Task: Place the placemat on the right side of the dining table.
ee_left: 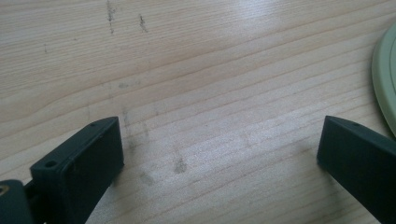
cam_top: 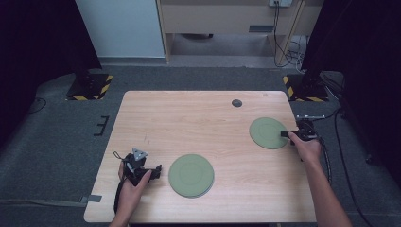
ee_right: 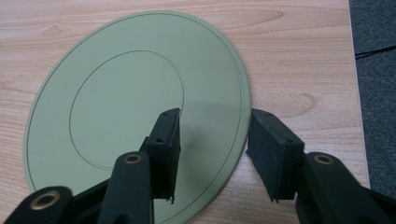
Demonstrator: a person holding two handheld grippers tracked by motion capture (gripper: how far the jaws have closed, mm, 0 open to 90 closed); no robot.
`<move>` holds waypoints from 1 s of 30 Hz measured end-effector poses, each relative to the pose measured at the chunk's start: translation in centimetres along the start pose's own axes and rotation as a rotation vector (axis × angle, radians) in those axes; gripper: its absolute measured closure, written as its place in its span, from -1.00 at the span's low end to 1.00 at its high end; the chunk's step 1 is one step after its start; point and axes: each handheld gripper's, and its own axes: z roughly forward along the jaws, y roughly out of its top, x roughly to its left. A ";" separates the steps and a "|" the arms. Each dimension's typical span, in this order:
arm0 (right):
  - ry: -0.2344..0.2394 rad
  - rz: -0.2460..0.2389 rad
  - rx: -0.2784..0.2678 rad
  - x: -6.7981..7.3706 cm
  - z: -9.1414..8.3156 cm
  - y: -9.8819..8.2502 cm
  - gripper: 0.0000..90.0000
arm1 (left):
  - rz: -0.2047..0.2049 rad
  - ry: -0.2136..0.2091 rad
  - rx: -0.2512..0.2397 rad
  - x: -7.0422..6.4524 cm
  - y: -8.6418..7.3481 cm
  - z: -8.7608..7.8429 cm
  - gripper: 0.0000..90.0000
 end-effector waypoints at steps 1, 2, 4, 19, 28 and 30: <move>0.000 0.001 -0.001 0.0 0.0 0.0 0.17 | 0.000 0.000 0.000 0.0 0.0 0.0 -1.00; 0.000 0.003 0.000 -0.1 0.0 0.0 0.14 | 0.000 0.000 0.000 0.0 0.0 0.0 -1.00; 0.000 0.002 0.002 -0.1 0.0 0.0 0.08 | 0.000 0.000 0.000 0.0 0.0 0.0 -1.00; -0.001 0.005 -0.004 -0.2 -0.4 0.2 -0.26 | 0.000 0.000 0.000 0.0 0.0 0.0 -1.00; 0.016 -0.019 -0.038 0.7 -0.7 0.9 -0.48 | 0.000 0.000 0.000 0.0 0.0 0.0 -1.00; 0.023 -0.019 -0.039 1.0 -0.6 1.0 -0.56 | 0.000 0.000 0.000 0.0 0.0 0.0 -1.00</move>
